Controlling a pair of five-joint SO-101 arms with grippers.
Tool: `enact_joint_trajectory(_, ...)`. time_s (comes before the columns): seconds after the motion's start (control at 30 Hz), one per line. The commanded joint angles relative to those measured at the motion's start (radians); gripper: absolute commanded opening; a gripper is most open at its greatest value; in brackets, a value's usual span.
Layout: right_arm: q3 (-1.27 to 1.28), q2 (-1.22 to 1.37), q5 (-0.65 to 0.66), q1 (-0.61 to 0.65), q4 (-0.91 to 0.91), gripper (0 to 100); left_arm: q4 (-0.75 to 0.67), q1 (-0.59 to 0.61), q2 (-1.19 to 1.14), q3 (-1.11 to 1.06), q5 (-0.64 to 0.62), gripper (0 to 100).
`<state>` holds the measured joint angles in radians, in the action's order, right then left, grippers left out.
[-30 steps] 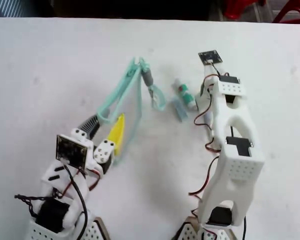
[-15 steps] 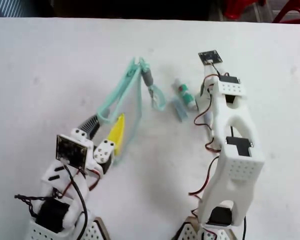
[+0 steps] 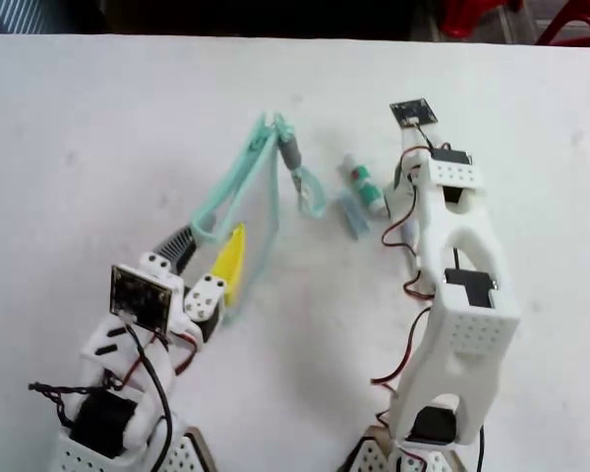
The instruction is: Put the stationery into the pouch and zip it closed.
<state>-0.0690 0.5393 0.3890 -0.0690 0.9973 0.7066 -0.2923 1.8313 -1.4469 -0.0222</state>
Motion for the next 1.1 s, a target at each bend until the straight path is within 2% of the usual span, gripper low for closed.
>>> enact_joint_trajectory(0.0, -0.002, -0.036, -0.003, -0.025, 0.018, 1.6, -0.023, -0.004, -0.01, 0.003, 0.009, 13)
enact_joint_trajectory(1.07, -0.002, -0.104, -0.002, -0.013, 0.021, 1.6, -0.034, -0.002, -0.01, -0.008, 0.005, 13)
